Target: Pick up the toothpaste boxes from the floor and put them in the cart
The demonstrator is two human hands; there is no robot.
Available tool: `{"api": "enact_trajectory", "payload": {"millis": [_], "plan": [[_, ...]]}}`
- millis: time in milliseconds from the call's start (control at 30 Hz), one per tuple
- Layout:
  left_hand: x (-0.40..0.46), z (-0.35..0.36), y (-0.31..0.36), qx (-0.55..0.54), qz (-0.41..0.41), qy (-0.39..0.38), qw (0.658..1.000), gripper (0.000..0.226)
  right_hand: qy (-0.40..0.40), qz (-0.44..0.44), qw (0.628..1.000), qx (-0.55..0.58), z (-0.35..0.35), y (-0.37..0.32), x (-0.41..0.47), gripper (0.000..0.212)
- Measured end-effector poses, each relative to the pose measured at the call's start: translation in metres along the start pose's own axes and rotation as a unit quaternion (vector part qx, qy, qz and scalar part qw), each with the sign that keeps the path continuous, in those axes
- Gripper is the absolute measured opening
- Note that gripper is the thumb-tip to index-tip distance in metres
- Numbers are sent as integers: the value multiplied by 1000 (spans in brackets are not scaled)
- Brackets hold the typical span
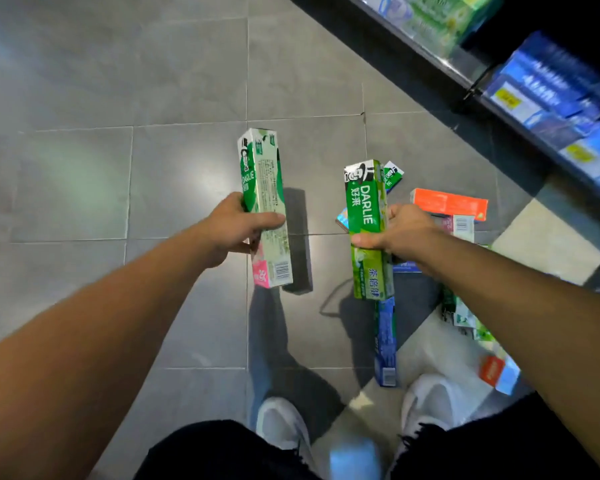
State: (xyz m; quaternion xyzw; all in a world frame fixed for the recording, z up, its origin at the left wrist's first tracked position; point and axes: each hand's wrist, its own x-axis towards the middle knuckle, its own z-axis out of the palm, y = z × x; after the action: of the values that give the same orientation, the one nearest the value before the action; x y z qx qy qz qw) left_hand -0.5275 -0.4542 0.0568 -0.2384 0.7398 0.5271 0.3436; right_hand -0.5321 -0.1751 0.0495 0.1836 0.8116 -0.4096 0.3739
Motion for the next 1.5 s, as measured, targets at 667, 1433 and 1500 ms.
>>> {"api": "enact_trajectory", "payload": {"millis": [667, 1433, 1500], "plan": [[-493, -61, 363, 43, 73, 9, 996, 62, 22, -111, 993, 30, -249, -258, -458, 64], [-606, 35, 544, 291, 303, -59, 905, 36, 245, -99, 948, 176, -400, -219, -683, 20], [-605, 60, 555, 325, 328, -90, 883, 30, 272, -80, 936, 209, -404, -195, -705, 19]]}}
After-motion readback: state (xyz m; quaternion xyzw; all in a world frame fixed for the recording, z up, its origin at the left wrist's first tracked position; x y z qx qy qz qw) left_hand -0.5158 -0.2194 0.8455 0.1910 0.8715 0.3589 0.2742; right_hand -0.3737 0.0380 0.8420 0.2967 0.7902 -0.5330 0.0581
